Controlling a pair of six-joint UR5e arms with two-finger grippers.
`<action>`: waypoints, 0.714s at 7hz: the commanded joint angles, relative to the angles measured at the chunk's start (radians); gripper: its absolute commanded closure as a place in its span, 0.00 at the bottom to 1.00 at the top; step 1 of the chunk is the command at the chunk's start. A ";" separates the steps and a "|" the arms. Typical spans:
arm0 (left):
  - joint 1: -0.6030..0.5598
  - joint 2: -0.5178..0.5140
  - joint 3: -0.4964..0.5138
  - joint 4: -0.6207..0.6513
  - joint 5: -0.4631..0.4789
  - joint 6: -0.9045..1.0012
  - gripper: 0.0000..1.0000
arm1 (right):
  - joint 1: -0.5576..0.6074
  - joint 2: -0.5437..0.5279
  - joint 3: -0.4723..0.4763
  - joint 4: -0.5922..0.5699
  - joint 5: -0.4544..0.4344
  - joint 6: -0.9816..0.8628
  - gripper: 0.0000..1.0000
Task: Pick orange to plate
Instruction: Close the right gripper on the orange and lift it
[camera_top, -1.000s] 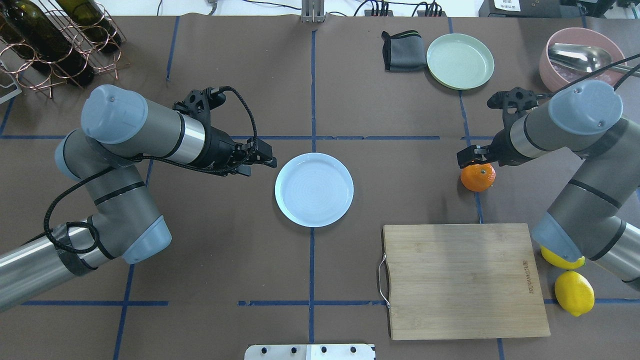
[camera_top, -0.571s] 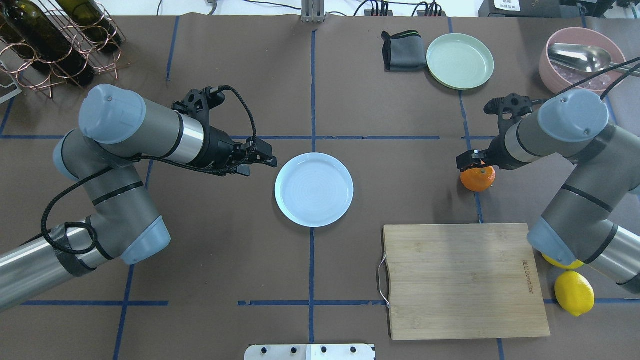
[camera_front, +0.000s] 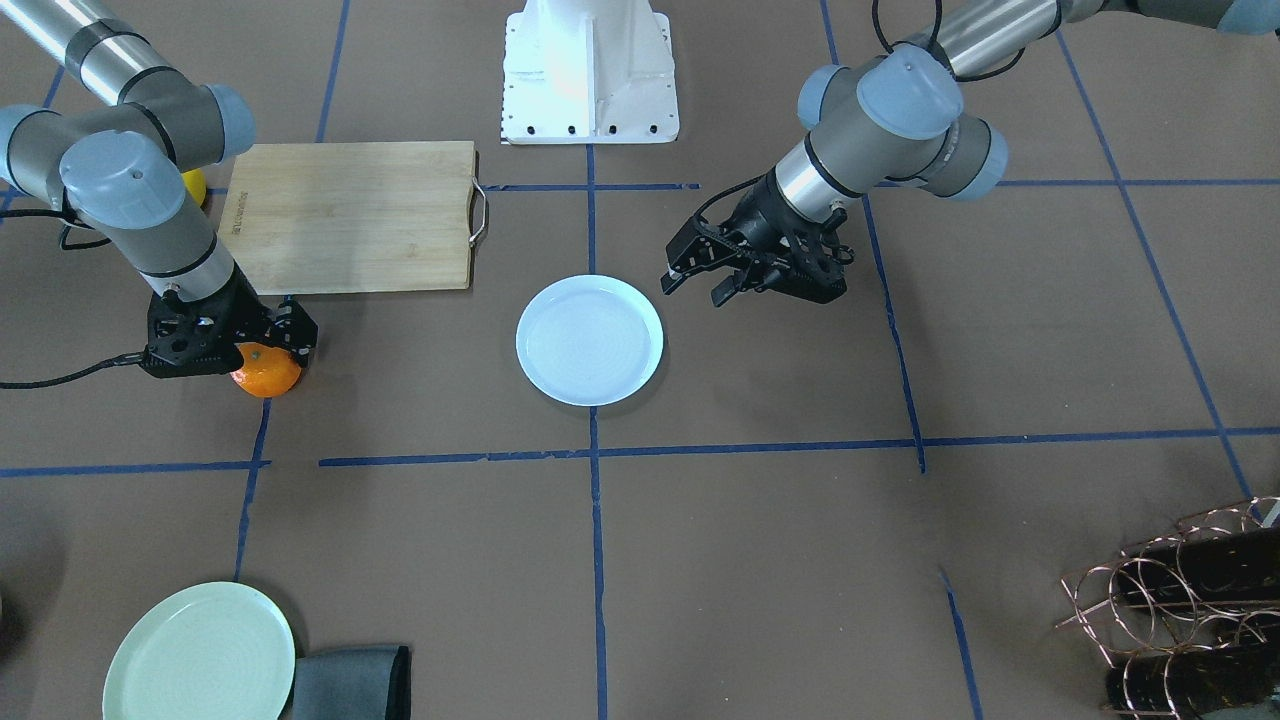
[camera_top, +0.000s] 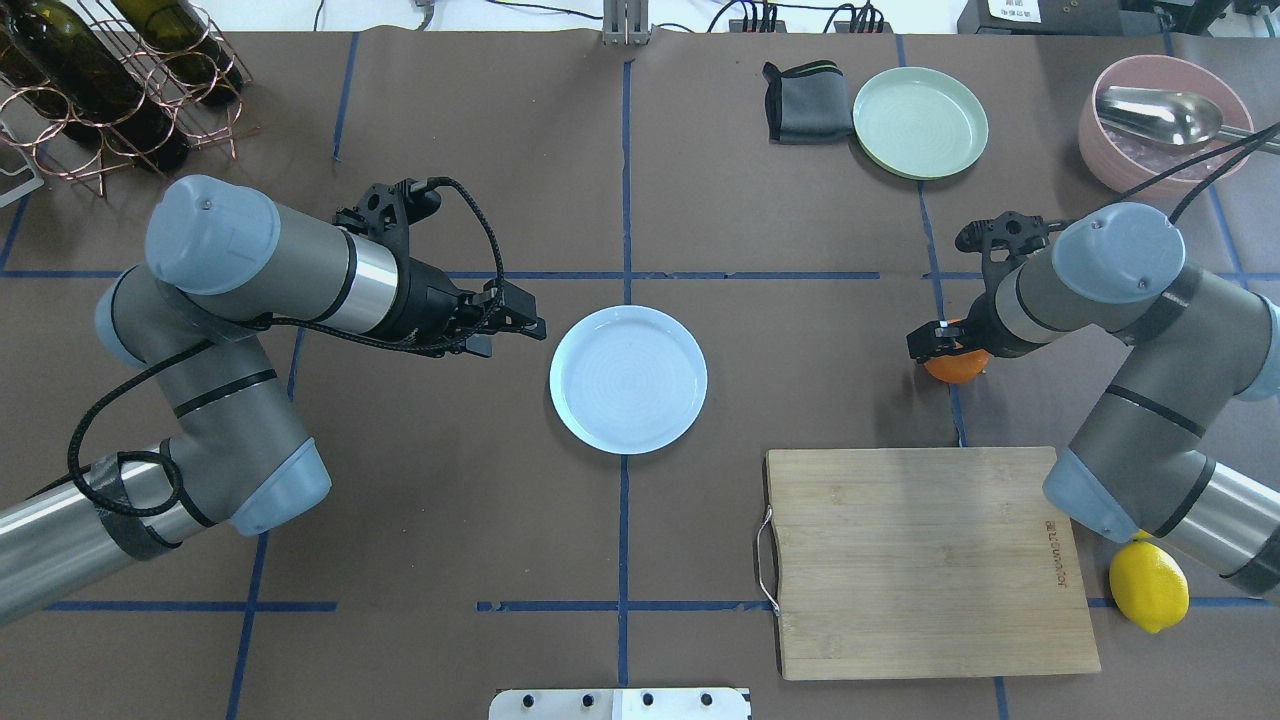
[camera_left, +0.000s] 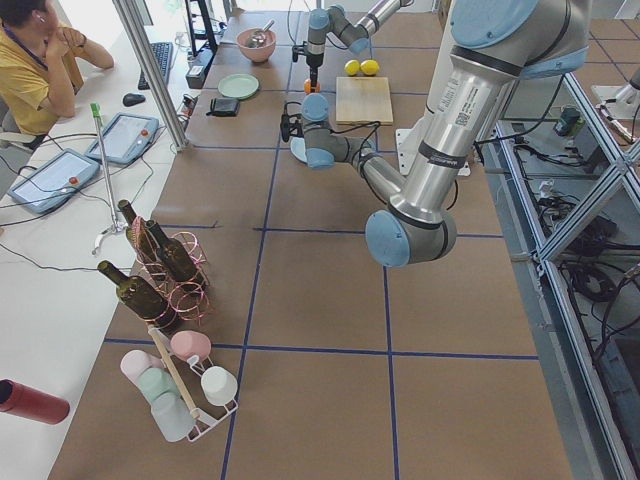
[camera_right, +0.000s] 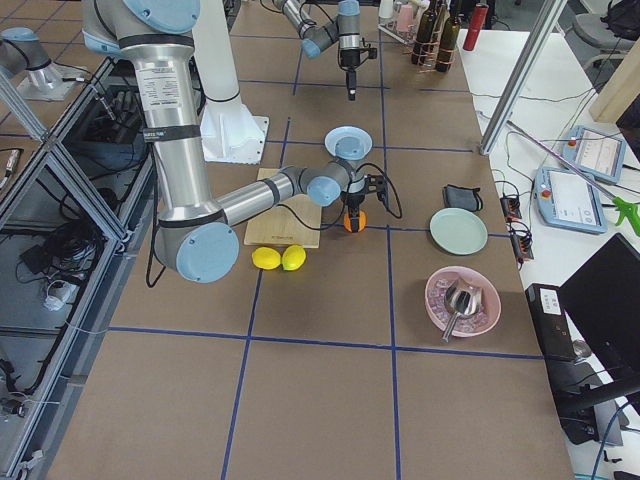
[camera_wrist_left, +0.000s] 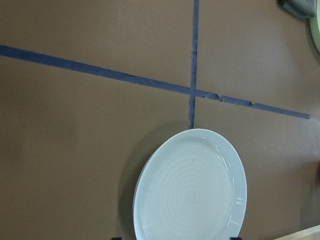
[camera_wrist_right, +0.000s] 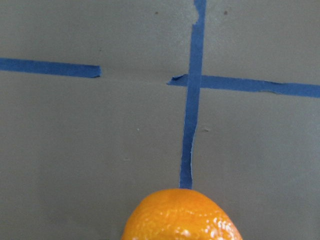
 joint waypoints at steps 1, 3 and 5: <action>0.000 0.001 -0.001 0.000 0.000 0.000 0.23 | -0.001 0.010 -0.012 0.000 0.000 -0.001 0.03; -0.001 0.001 -0.010 0.000 0.000 0.000 0.23 | 0.000 0.010 -0.006 0.000 0.002 0.007 0.84; -0.003 0.001 -0.043 0.001 0.002 -0.003 0.21 | 0.008 0.055 0.032 -0.020 0.011 0.010 1.00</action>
